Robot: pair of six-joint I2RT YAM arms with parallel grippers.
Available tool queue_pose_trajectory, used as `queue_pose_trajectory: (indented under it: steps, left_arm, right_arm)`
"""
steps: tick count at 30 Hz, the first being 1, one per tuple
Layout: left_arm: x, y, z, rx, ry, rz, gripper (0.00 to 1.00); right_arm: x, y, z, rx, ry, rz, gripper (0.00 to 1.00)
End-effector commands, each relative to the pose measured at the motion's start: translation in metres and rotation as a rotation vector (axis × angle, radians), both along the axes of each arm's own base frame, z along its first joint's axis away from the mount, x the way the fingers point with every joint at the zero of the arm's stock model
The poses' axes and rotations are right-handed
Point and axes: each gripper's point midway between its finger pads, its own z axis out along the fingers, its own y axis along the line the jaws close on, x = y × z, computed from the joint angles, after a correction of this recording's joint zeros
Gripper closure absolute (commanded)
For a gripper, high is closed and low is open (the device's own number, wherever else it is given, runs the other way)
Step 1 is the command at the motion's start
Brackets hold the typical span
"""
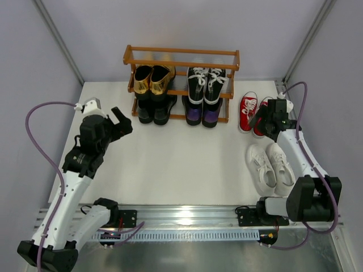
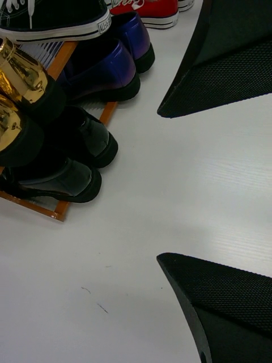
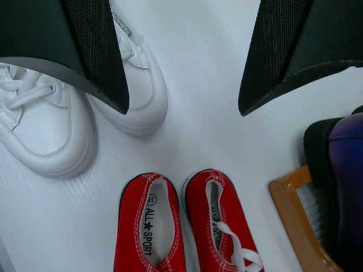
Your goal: Place and organize the shoes onto the shoe shelf
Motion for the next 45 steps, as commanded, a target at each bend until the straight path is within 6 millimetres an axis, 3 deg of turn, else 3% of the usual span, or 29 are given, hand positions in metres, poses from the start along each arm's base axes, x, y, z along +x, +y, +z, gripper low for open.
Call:
queue_pose_trajectory:
  steps: [1,5,6,7,12,18,24,27,30,32,34,35,36,39,42,43,45]
  left_arm:
    - [0.0,-0.007,0.019,-0.056,-0.076,-0.028,0.0]
    - [-0.005,-0.009,0.014,-0.053,-0.058,-0.049,0.0]
    - [-0.007,-0.009,0.015,-0.053,-0.059,-0.052,0.0]
    - [-0.008,-0.008,0.013,-0.048,-0.053,-0.054,0.0]
    - [-0.014,-0.004,0.015,-0.02,-0.068,-0.053,0.0]
    - [-0.016,-0.004,0.015,-0.015,-0.071,-0.062,0.0]
    - [-0.02,-0.001,0.013,-0.006,-0.067,-0.053,0.0]
    - [-0.022,0.0,0.011,-0.001,-0.061,-0.053,0.0]
    - [-0.023,0.001,0.01,0.004,-0.057,-0.053,0.0]
    - [-0.024,0.001,0.012,0.005,-0.06,-0.053,0.0]
    - [-0.025,0.002,0.012,0.005,-0.059,-0.052,0.0]
    - [-0.025,0.002,0.013,0.003,-0.062,-0.051,0.0]
    - [-0.026,0.001,0.014,0.003,-0.063,-0.055,0.0]
    - [-0.027,0.002,0.015,0.003,-0.063,-0.055,0.0]
    - [-0.028,0.002,0.016,0.001,-0.066,-0.054,0.0]
    - [-0.028,0.002,0.018,0.0,-0.07,-0.054,0.0]
    - [-0.028,0.002,0.018,0.001,-0.068,-0.053,0.0]
  right_arm:
    - [0.03,-0.01,0.002,0.024,-0.019,0.008,0.21]
    - [0.056,-0.019,-0.007,-0.014,0.033,-0.013,0.21]
    - [0.065,-0.021,0.0,-0.022,0.024,-0.017,0.21]
    - [0.071,-0.022,-0.012,-0.022,0.06,-0.017,0.21]
    - [0.093,-0.023,-0.012,-0.03,0.061,-0.002,0.23]
    - [0.096,-0.038,-0.042,-0.087,0.188,-0.046,0.23]
    - [0.098,-0.032,-0.086,-0.06,0.284,-0.021,0.26]
    - [0.096,-0.031,-0.104,-0.054,0.316,-0.017,0.3]
    - [0.094,-0.029,-0.116,-0.045,0.337,-0.005,0.47]
    - [0.093,-0.028,-0.115,-0.04,0.335,-0.002,0.67]
    - [0.094,-0.029,-0.1,-0.045,0.3,-0.005,0.8]
    - [0.094,-0.03,-0.092,-0.05,0.284,-0.01,0.91]
    - [0.095,-0.033,-0.076,-0.066,0.25,-0.019,0.95]
    - [0.097,-0.038,-0.039,-0.097,0.188,-0.031,0.96]
    - [0.098,-0.043,0.02,-0.125,0.072,-0.049,0.96]
    - [0.098,-0.045,0.05,-0.132,0.005,-0.059,0.96]
    - [0.094,-0.046,0.083,-0.146,-0.064,-0.064,0.96]
